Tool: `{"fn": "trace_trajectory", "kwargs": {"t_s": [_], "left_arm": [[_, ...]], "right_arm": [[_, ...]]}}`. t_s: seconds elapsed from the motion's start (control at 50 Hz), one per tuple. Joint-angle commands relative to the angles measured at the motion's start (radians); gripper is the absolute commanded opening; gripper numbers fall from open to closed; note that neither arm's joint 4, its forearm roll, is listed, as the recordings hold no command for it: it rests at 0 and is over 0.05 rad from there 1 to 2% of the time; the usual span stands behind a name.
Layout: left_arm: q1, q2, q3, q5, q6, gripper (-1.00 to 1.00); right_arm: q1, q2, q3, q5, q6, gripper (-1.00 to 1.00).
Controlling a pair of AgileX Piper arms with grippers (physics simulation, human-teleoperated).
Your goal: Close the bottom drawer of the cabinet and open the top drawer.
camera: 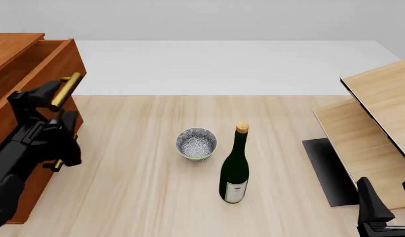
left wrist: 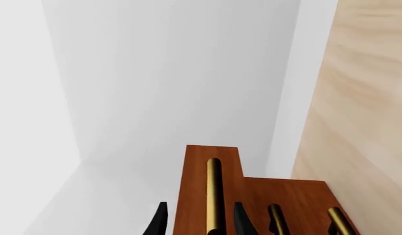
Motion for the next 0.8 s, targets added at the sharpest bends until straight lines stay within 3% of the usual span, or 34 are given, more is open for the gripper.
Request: {"fn": "trace_trajectory", "kwargs": {"t_s": [0.02,0.8], "left_arm": [[-0.044,0.0,-0.033,0.05,-0.036,1.0],[-0.114,-0.007,-0.098,0.159,-0.125,1.0]], "right_arm": [[0.001,0.0,0.0,0.0,0.0,1.0],[0.0,-0.008,-0.004,0.008,0.006,1.0]]}}
